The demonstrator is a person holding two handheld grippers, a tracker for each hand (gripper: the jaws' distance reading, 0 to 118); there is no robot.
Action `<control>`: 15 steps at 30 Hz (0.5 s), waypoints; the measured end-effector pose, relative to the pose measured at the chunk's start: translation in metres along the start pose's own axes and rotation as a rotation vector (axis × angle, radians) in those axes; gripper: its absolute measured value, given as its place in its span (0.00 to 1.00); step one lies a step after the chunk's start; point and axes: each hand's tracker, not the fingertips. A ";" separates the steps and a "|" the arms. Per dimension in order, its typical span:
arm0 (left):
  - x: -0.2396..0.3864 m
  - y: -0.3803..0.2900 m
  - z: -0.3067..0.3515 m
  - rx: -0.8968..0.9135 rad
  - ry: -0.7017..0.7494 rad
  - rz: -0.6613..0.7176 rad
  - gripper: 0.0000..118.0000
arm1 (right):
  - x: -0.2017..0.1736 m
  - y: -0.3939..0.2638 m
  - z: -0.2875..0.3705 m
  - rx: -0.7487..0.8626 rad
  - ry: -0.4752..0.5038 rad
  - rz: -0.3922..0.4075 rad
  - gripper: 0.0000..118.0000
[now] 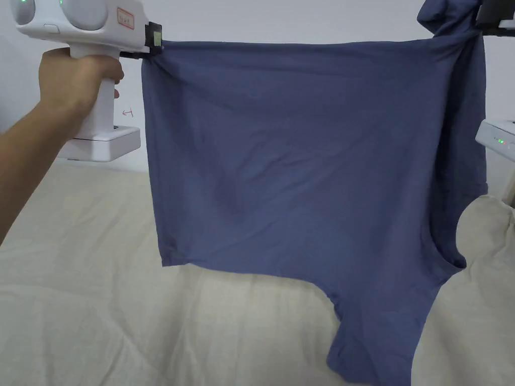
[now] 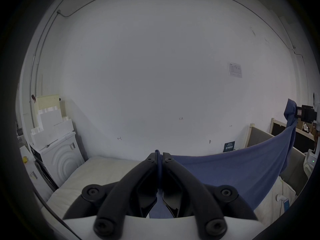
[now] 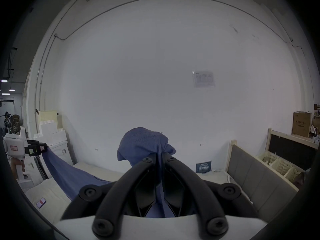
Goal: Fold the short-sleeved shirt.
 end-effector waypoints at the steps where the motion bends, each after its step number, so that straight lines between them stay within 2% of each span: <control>1: 0.001 0.001 -0.001 0.002 0.002 -0.004 0.00 | 0.000 0.003 -0.003 0.003 -0.005 -0.001 0.03; 7: 0.000 -0.030 -0.016 -0.037 0.005 -0.027 0.01 | 0.004 -0.024 -0.020 -0.006 0.004 0.024 0.03; 15: 0.003 -0.134 -0.057 -0.221 -0.014 -0.052 0.01 | 0.019 -0.134 -0.047 -0.160 0.005 0.063 0.03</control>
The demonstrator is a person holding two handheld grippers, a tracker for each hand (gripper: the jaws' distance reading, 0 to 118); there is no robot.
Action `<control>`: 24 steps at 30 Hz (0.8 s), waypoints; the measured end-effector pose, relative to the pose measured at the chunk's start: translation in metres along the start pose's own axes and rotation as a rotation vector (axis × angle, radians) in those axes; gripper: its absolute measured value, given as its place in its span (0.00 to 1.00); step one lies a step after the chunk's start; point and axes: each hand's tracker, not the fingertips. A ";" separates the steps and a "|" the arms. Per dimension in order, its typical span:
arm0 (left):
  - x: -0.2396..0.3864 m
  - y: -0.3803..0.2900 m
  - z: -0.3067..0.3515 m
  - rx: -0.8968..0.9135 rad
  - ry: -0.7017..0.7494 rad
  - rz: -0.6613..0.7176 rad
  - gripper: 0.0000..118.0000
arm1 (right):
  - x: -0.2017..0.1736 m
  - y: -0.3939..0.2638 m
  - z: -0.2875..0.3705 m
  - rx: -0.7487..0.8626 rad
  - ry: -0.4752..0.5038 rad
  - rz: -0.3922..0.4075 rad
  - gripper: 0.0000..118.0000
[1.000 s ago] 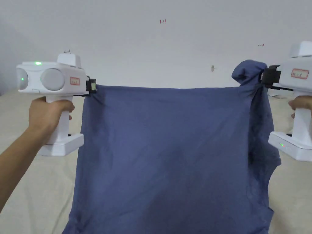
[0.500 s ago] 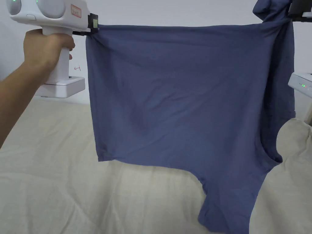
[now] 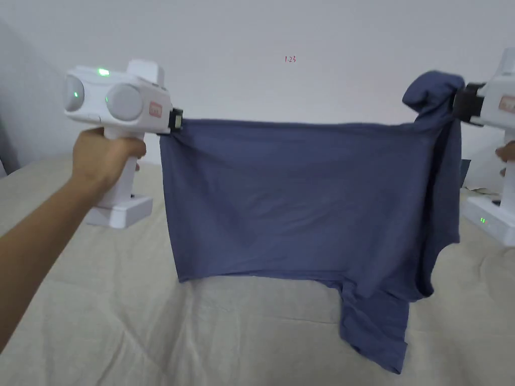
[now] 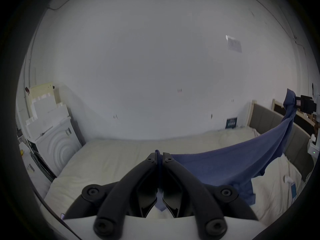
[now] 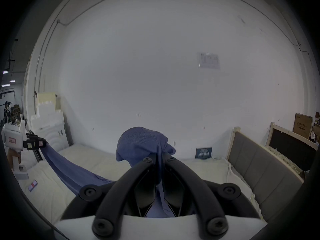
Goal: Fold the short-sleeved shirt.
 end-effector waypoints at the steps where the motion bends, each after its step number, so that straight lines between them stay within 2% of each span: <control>1: 0.001 -0.013 -0.007 -0.033 -0.004 -0.001 0.00 | 0.001 -0.014 -0.004 -0.022 0.002 -0.010 0.03; 4: 0.002 -0.056 -0.027 -0.102 -0.014 -0.004 0.00 | 0.003 -0.058 -0.013 -0.107 0.002 -0.027 0.03; 6: 0.002 -0.084 -0.035 -0.148 -0.015 0.001 0.01 | -0.023 -0.090 -0.004 -0.162 0.015 -0.040 0.03; 11: -0.002 -0.152 -0.037 -0.240 -0.029 0.029 0.01 | -0.027 -0.156 0.009 -0.250 0.035 -0.075 0.03; 17: -0.009 -0.240 -0.013 -0.332 -0.060 0.050 0.00 | -0.035 -0.231 0.062 -0.353 0.054 -0.097 0.03; 24: -0.004 -0.323 0.048 -0.407 -0.081 0.064 0.00 | -0.040 -0.299 0.145 -0.428 0.051 -0.189 0.03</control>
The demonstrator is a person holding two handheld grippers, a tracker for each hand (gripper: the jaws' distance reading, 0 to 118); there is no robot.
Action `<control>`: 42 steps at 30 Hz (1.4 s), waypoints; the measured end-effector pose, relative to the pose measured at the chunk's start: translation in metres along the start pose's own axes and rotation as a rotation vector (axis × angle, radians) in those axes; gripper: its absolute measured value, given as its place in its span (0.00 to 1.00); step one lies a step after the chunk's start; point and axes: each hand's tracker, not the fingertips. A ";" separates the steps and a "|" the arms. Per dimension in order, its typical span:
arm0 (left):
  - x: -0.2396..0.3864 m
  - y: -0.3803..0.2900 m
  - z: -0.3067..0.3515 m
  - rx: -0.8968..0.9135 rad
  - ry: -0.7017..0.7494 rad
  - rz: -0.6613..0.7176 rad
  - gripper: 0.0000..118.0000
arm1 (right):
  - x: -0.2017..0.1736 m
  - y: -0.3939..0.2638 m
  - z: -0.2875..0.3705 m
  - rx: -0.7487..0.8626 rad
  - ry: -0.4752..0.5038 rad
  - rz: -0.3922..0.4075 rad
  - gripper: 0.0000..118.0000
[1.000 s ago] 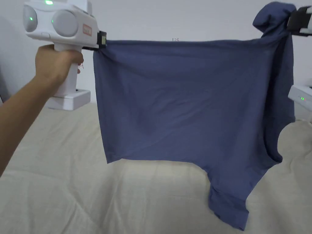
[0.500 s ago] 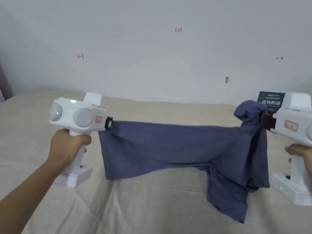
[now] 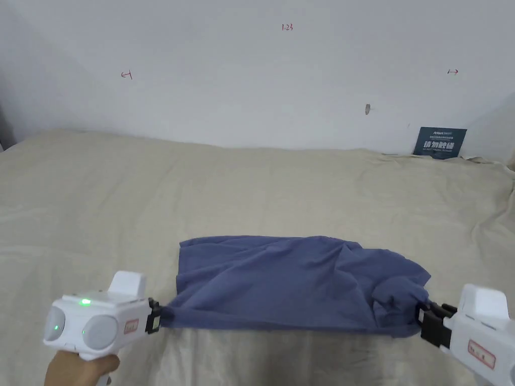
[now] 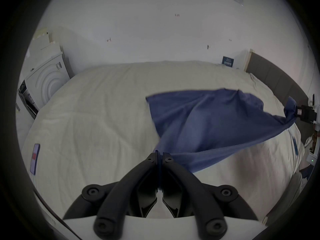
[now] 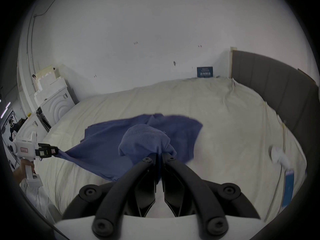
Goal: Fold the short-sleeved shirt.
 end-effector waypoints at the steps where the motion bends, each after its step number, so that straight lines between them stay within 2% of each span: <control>1: -0.001 -0.011 0.004 -0.008 -0.005 0.001 0.00 | 0.001 -0.012 0.007 -0.015 0.001 -0.026 0.03; 9: -0.007 -0.084 0.036 -0.063 -0.013 0.016 0.00 | 0.012 -0.089 0.059 -0.088 -0.014 -0.121 0.03; 22: -0.008 -0.141 0.057 -0.126 0.003 0.021 0.01 | 0.012 -0.157 0.093 -0.224 -0.069 -0.188 0.03; 35: 0.010 -0.156 0.040 -0.195 0.059 0.002 0.02 | 0.029 -0.189 0.049 -0.363 -0.175 -0.215 0.03; 37: 0.012 -0.154 0.044 -0.195 0.064 0.001 0.05 | 0.025 -0.186 0.051 -0.358 -0.186 -0.219 0.03; 40: 0.013 -0.153 0.045 -0.201 0.070 0.005 0.20 | 0.021 -0.180 0.057 -0.356 -0.180 -0.213 0.03; 42: 0.015 -0.153 0.047 -0.205 0.085 0.006 0.24 | 0.019 -0.174 0.063 -0.332 -0.163 -0.216 0.04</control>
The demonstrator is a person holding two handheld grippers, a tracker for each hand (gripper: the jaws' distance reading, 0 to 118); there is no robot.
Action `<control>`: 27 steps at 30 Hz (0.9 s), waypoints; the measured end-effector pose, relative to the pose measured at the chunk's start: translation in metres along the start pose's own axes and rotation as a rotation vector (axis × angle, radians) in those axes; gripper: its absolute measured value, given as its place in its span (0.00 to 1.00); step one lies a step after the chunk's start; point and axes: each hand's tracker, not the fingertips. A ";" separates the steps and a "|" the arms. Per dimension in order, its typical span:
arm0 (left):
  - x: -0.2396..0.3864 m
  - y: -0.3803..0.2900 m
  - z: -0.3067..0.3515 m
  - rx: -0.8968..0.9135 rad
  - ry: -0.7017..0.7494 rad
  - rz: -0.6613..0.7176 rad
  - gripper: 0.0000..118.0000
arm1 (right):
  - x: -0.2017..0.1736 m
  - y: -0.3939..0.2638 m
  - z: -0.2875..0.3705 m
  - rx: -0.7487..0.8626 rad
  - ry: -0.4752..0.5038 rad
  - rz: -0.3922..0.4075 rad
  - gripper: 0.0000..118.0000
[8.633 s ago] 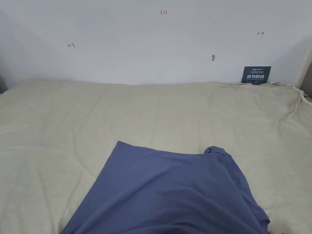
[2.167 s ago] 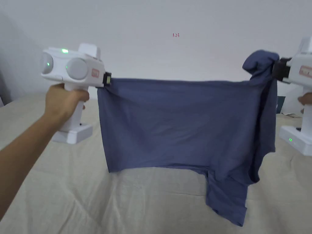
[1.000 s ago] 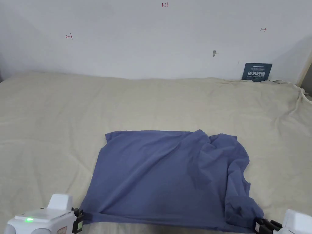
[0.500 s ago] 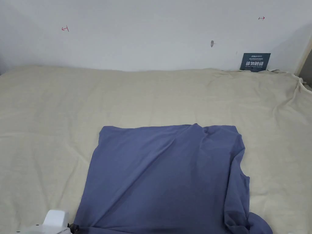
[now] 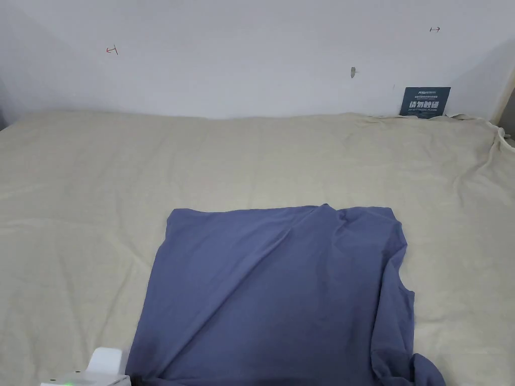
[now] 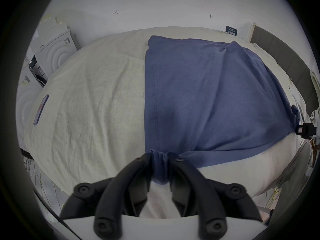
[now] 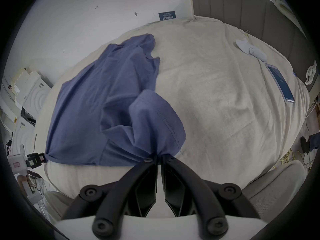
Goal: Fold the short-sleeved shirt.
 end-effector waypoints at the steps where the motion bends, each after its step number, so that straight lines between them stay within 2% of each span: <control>1: 0.001 0.000 0.002 0.003 0.009 0.000 0.33 | -0.002 0.003 0.004 0.010 0.002 0.002 0.05; 2: 0.001 0.000 0.003 0.007 0.018 0.001 0.47 | -0.004 0.006 0.009 0.025 0.002 0.010 0.10; 3: 0.002 0.000 0.005 0.009 0.028 -0.001 0.67 | -0.007 0.009 0.014 0.039 0.004 0.017 0.25; 4: 0.002 0.001 0.008 0.015 0.038 0.001 0.79 | -0.009 0.012 0.019 0.058 0.005 0.021 0.41; 5: 0.001 0.002 0.012 0.027 0.042 0.008 0.89 | -0.011 0.015 0.024 0.081 0.011 0.024 0.58; 6: 0.000 0.004 0.017 0.040 0.040 0.016 0.94 | -0.013 0.018 0.030 0.103 0.017 0.027 0.74; 7: 0.000 0.006 0.022 0.057 0.034 0.027 0.94 | -0.015 0.021 0.035 0.123 0.021 0.034 0.80; 14: -0.007 0.027 0.058 0.177 -0.007 0.101 0.94 | -0.028 0.046 0.075 0.301 0.041 0.091 0.81; 17: -0.008 0.033 0.069 0.225 -0.018 0.117 0.93 | -0.034 0.054 0.083 0.363 0.030 0.155 0.81; 18: -0.008 0.035 0.072 0.249 -0.018 0.121 0.87 | -0.036 0.056 0.085 0.381 0.025 0.173 0.79; 19: -0.007 0.035 0.074 0.274 -0.019 0.120 0.78 | -0.037 0.057 0.087 0.391 0.027 0.182 0.74; 20: -0.007 0.035 0.077 0.297 -0.017 0.110 0.66 | -0.038 0.058 0.088 0.403 0.027 0.191 0.62; 21: -0.005 0.035 0.078 0.306 -0.019 0.103 0.46 | -0.039 0.059 0.089 0.412 0.027 0.200 0.37; 22: -0.004 0.035 0.078 0.307 -0.011 0.096 0.33 | -0.041 0.059 0.090 0.422 0.026 0.202 0.16; 23: -0.003 0.035 0.079 0.310 -0.014 0.084 0.21 | -0.041 0.060 0.090 0.426 0.025 0.200 0.03; 24: -0.003 0.035 0.080 0.312 -0.016 0.081 0.08 | -0.040 0.061 0.089 0.426 0.036 0.198 0.02; 25: -0.003 0.035 0.080 0.312 -0.026 0.078 0.00 | -0.039 0.061 0.089 0.428 0.050 0.193 0.00; 27: -0.006 0.037 0.079 0.277 -0.066 0.114 0.00 | -0.039 0.061 0.090 0.429 0.062 0.185 0.00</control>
